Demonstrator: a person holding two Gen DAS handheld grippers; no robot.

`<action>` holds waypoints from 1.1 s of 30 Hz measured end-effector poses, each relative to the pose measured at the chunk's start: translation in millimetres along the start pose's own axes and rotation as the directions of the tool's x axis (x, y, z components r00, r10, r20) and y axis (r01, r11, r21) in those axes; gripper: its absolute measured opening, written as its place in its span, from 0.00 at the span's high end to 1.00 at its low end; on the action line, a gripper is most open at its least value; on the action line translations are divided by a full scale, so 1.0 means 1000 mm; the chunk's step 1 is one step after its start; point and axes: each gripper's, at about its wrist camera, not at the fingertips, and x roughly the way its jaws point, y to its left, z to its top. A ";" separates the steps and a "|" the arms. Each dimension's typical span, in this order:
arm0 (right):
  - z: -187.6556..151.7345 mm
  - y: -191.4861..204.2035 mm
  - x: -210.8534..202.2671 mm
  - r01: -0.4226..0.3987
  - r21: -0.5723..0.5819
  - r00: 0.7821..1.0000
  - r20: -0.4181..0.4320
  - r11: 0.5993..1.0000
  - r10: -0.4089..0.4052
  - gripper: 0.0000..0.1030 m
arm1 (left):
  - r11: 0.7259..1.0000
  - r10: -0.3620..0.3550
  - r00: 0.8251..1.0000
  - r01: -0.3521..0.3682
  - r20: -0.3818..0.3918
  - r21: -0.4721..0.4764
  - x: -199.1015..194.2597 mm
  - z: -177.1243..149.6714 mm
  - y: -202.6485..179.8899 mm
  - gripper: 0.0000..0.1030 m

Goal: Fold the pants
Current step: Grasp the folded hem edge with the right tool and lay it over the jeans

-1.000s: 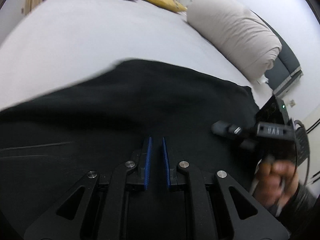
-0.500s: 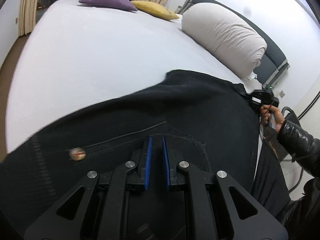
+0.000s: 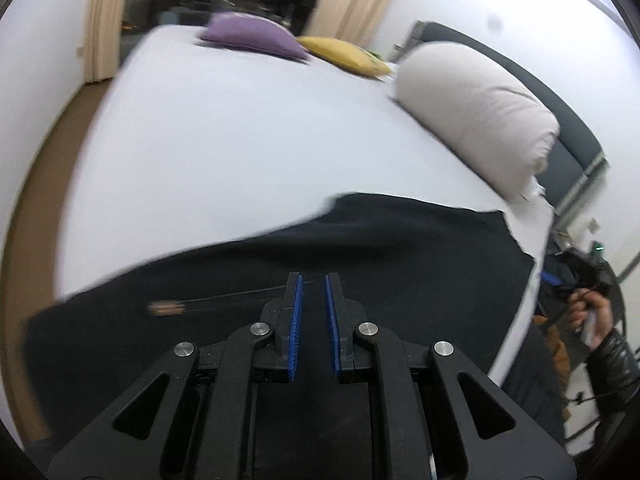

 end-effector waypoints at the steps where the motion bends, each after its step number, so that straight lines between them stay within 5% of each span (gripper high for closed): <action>1: 0.004 0.009 0.013 0.009 0.041 1.000 -0.012 0.999 -0.009 0.44 | 1.000 -0.018 1.000 0.019 -0.019 0.004 0.013 0.002 -0.015 0.90; 4: -0.005 -0.005 0.021 0.061 0.111 0.998 -0.024 0.992 -0.059 0.44 | 0.997 -0.074 0.993 0.077 -0.091 0.028 0.051 0.000 -0.055 0.90; 8: -0.008 -0.029 0.019 0.036 0.150 0.999 -0.014 0.988 -0.034 0.45 | 0.998 -0.057 0.970 0.062 -0.235 0.015 0.100 -0.016 -0.069 0.90; 15: 0.002 -0.041 0.019 -0.040 0.186 0.999 0.016 0.982 0.038 0.45 | 0.982 -0.169 0.962 0.147 -0.215 -0.115 0.099 -0.029 -0.035 0.90; 24: 0.014 -0.035 0.038 -0.112 0.189 0.993 0.054 0.976 0.104 0.50 | 0.977 -0.184 0.962 0.156 -0.201 -0.145 0.093 -0.037 -0.026 0.90; 27: 0.020 -0.034 0.044 -0.123 0.179 0.991 0.068 0.976 0.112 0.63 | 0.976 -0.185 0.963 0.158 -0.197 -0.148 0.088 -0.039 -0.017 0.90; 29: 0.023 -0.038 0.050 -0.140 0.197 0.990 0.061 0.970 0.130 0.87 | 0.977 -0.182 0.964 0.155 -0.195 -0.144 0.088 -0.040 -0.017 0.90; 33: 0.023 -0.043 0.055 -0.142 0.211 0.990 0.054 0.967 0.133 0.93 | 0.977 -0.182 0.964 0.155 -0.194 -0.147 0.086 -0.038 -0.017 0.90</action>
